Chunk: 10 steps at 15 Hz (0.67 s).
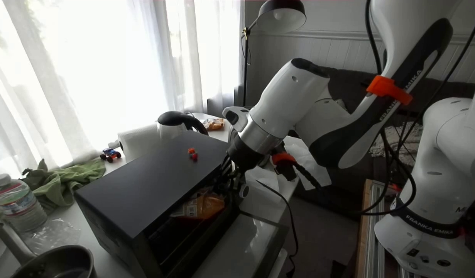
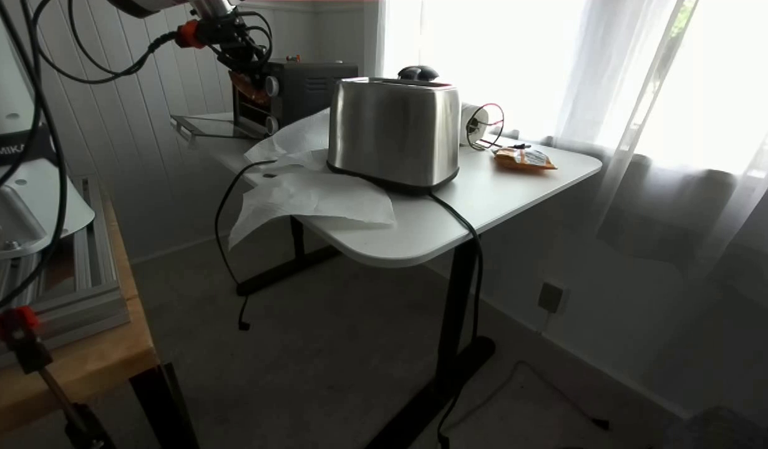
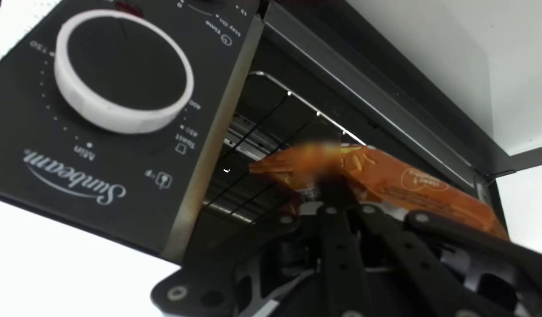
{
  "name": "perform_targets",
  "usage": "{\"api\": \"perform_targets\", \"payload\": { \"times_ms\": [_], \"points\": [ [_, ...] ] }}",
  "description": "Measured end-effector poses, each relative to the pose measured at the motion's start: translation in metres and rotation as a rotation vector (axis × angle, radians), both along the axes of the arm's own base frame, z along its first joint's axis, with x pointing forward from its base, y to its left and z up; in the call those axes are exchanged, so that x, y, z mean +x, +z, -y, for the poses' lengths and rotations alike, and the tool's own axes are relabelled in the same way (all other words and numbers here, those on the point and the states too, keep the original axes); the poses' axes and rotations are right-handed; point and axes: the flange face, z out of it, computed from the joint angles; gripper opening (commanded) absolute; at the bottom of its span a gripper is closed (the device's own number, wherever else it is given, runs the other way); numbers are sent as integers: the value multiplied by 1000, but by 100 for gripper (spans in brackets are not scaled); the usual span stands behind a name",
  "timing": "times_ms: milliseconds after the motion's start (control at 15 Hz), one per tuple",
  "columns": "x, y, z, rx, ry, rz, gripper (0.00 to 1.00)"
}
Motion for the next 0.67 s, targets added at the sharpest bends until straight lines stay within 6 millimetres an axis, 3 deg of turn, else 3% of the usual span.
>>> {"api": "perform_targets", "payload": {
  "times_ms": [667],
  "points": [
    [8, -13, 0, -68, -106, -78, 0]
  ]
}}
